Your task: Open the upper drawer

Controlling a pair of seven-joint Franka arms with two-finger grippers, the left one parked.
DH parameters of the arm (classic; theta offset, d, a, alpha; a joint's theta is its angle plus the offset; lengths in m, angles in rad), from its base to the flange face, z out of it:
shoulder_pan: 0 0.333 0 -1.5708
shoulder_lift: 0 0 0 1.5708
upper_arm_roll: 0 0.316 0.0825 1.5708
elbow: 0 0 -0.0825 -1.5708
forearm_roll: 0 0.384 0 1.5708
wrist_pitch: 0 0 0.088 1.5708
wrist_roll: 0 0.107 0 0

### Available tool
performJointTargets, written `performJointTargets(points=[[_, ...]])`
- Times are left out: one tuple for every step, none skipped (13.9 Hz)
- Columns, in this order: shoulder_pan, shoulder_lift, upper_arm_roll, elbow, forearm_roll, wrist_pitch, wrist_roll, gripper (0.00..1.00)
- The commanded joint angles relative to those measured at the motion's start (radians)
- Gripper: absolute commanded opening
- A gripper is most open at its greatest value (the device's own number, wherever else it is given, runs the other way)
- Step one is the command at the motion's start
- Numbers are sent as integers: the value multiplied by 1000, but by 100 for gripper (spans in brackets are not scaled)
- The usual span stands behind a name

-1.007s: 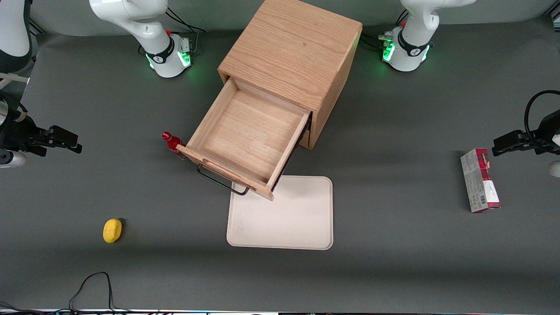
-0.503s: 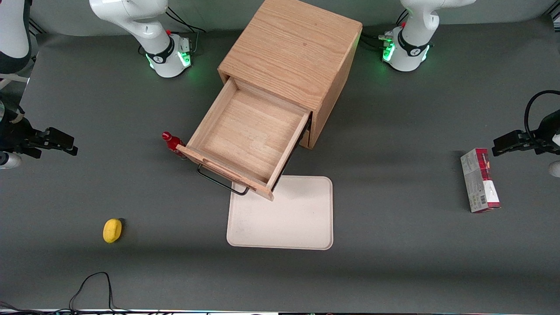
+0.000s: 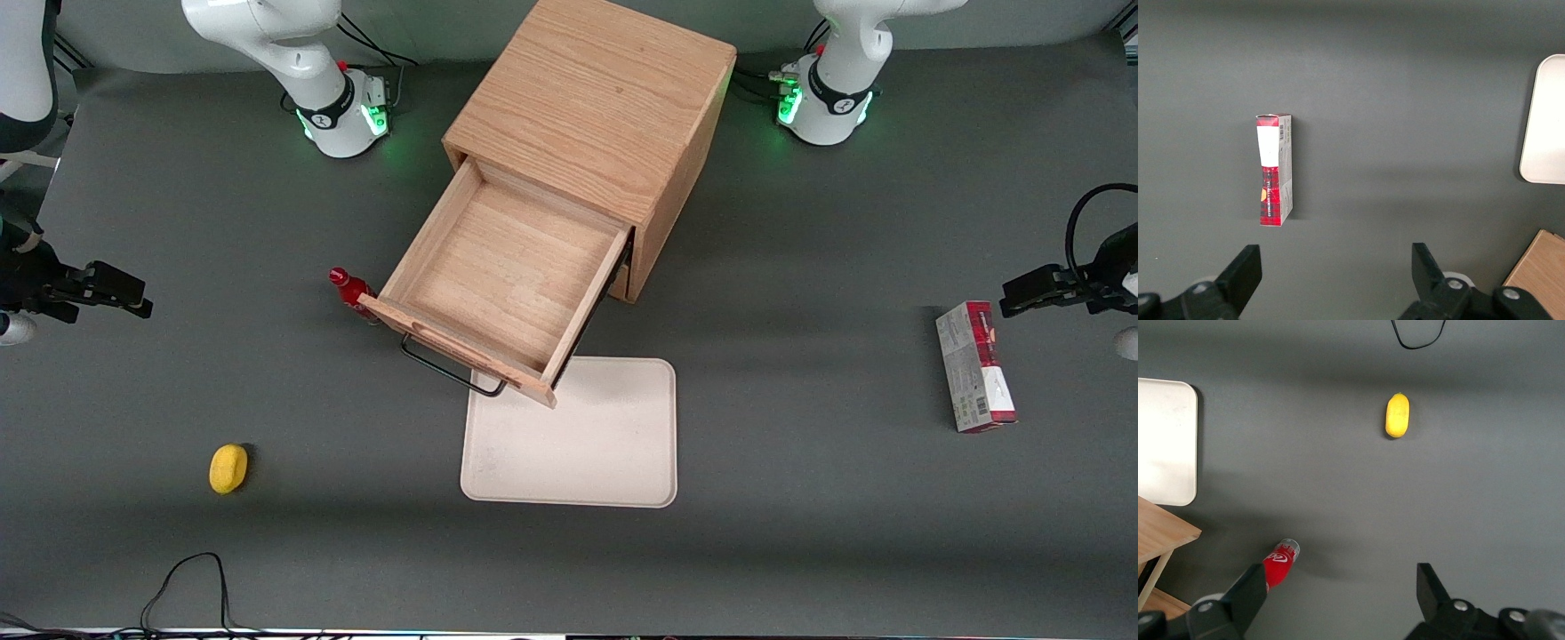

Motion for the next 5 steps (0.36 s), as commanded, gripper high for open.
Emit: performJointTargets(points=[[4,15,-1,27,-22,-12,27,100],[4,13,-1,27,-22,-12,27,100],[4,13,-1,27,-22,-12,27,100],[4,13,-1,27,-22,-12,27,100],[4,13,-1,27,-24,-17,27,100]])
